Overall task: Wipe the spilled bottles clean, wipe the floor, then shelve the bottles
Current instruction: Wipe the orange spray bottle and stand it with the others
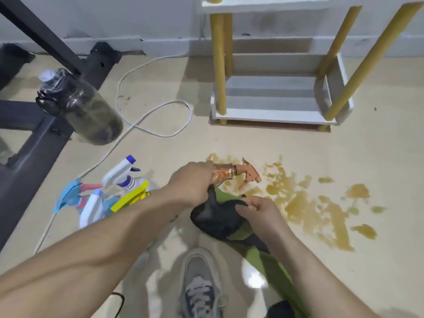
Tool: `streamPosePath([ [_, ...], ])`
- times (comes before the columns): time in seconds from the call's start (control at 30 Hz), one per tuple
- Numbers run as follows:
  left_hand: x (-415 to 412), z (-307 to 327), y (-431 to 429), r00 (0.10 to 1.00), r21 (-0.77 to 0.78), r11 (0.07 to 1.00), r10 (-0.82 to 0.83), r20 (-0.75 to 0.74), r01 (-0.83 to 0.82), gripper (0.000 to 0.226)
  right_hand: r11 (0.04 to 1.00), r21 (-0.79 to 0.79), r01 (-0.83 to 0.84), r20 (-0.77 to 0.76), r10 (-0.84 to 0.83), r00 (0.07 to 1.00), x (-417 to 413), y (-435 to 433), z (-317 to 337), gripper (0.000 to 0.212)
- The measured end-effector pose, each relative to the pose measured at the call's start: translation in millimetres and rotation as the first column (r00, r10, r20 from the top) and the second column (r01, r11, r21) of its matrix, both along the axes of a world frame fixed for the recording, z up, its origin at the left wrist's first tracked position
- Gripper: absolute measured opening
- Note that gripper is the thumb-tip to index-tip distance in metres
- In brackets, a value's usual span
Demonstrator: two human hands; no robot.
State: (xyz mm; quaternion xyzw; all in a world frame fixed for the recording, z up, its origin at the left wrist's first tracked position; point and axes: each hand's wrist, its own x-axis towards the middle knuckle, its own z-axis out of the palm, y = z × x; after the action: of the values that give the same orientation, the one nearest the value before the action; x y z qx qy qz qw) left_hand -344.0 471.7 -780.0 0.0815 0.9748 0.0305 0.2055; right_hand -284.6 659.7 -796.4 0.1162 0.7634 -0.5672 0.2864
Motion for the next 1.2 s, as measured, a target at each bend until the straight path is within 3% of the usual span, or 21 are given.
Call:
streamPosePath([
  [0.07,-18,-25,-3,1.000,-0.046,0.999,0.011,0.004,-0.011,0.052,0.977,-0.178,0.117,0.126,-0.095,0.987,-4,0,-1,0.020],
  [0.13,-30,-47,-6,0.994,-0.081,0.994,0.074,0.075,-0.068,0.060,0.892,-0.367,0.264,0.268,-0.171,0.948,-5,4,1,0.008],
  [0.2,-35,-64,-11,0.986,-0.100,0.987,0.132,0.098,-0.122,0.063,0.809,-0.471,0.351,0.333,-0.206,0.920,-5,12,0,0.011],
  [0.3,-27,-70,-10,0.991,-0.089,0.987,0.136,-0.006,-0.136,0.056,0.725,-0.559,0.403,0.323,-0.257,0.911,2,17,4,0.026],
  [0.37,-10,-72,0,0.976,-0.041,0.975,0.214,-0.045,-0.216,0.054,0.733,-0.586,0.345,0.223,-0.263,0.939,8,16,7,0.028],
  [0.43,15,-83,11,0.945,0.071,0.955,0.296,-0.143,-0.288,0.054,0.824,-0.519,0.229,0.068,-0.227,0.972,14,9,4,0.030],
  [0.53,54,-104,18,0.973,0.162,0.972,0.192,-0.131,-0.170,0.042,0.988,-0.141,-0.056,-0.185,0.029,0.982,25,-12,-25,0.035],
  [0.63,78,-108,19,0.971,0.282,0.937,0.232,-0.064,-0.206,0.049,0.902,0.282,-0.326,-0.318,0.408,0.856,42,-35,-66,0.058],
  [0.7,83,-103,23,0.939,0.319,0.894,0.343,-0.030,-0.316,0.050,0.838,0.451,-0.308,-0.336,0.479,0.811,24,-29,-90,0.071],
  [0.77,86,-97,27,0.915,0.326,0.866,0.404,-0.006,-0.380,0.070,0.834,0.501,-0.233,-0.262,0.402,0.877,-6,-21,-103,0.059],
  [0.83,84,-99,29,0.904,0.292,0.863,0.428,0.010,-0.412,0.078,0.877,0.441,-0.194,-0.245,0.325,0.913,-12,-20,-103,0.056],
  [0.97,88,-103,28,0.838,0.395,0.759,0.543,0.054,-0.518,0.016,0.916,0.287,-0.280,-0.384,0.378,0.843,71,-40,-67,0.059],
  [1.0,90,-105,29,0.836,0.402,0.757,0.548,0.040,-0.515,0.012,0.903,0.298,-0.309,-0.390,0.411,0.824,79,-36,-67,0.059],
  [1.1,95,-106,35,0.878,0.397,0.816,0.476,-0.047,-0.421,0.035,0.881,0.402,-0.249,-0.421,0.419,0.805,35,-32,-97,0.056],
  [1.17,95,-100,39,0.870,0.402,0.803,0.493,-0.033,-0.440,0.053,0.878,0.440,-0.191,-0.238,0.319,0.917,-12,-39,-106,0.050],
  [1.2,94,-99,40,0.864,0.400,0.795,0.503,-0.014,-0.456,0.057,0.876,0.447,-0.180,-0.210,0.299,0.931,-18,-43,-107,0.045],
])
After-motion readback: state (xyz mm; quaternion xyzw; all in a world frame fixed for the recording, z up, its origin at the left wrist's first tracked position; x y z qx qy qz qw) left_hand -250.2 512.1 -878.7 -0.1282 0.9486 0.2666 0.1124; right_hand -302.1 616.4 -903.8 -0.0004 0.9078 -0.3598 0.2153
